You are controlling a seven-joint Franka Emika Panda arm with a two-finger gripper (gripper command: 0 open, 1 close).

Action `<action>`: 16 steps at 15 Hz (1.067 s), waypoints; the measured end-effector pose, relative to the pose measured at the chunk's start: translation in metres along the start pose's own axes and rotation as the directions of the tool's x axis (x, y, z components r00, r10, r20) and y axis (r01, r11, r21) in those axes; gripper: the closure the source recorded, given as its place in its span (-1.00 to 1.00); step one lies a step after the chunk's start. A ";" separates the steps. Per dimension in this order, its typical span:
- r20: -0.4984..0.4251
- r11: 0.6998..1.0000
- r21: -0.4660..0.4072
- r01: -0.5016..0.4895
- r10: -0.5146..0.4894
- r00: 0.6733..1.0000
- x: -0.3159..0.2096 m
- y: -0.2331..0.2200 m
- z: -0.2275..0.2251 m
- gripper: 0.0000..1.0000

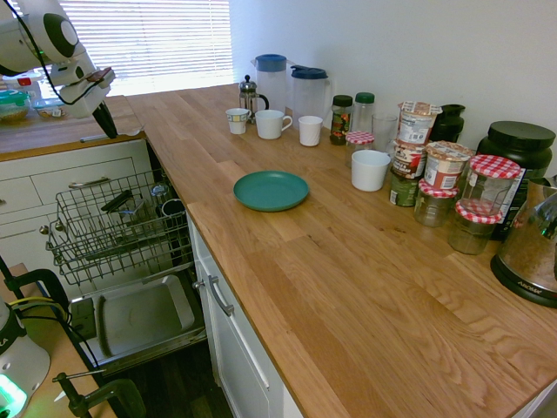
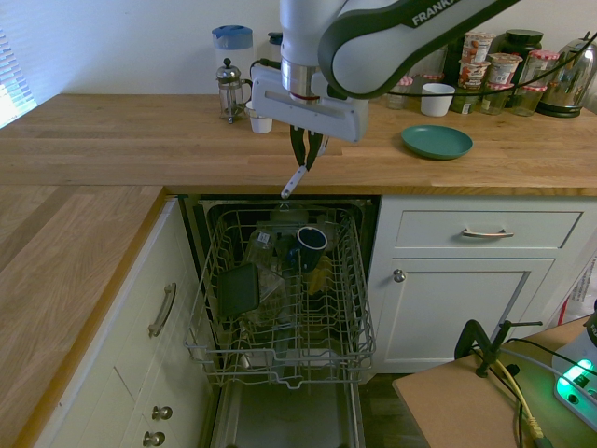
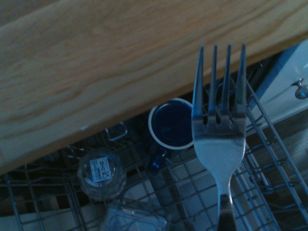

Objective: Put the fork in the dishwasher

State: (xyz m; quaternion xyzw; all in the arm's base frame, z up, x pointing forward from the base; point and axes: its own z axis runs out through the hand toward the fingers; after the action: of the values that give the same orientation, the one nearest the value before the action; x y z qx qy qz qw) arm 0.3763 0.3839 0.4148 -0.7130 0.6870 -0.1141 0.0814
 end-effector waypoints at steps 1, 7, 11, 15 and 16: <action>-0.001 1.000 0.002 0.010 -0.010 1.000 0.011 0.018 0.007 1.00; 0.013 0.997 -0.008 0.071 -0.071 0.997 0.005 0.047 0.026 1.00; -0.003 0.990 -0.048 0.134 -0.135 0.991 -0.003 0.095 0.060 1.00; -0.028 0.974 -0.059 0.221 -0.223 0.974 -0.008 0.105 0.109 1.00; -0.030 0.970 -0.065 0.236 -0.238 0.971 -0.009 0.102 0.121 1.00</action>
State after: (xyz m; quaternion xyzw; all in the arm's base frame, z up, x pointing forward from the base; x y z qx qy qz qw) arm 0.3109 0.3834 0.2704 -0.7899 0.6014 -0.1152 0.0325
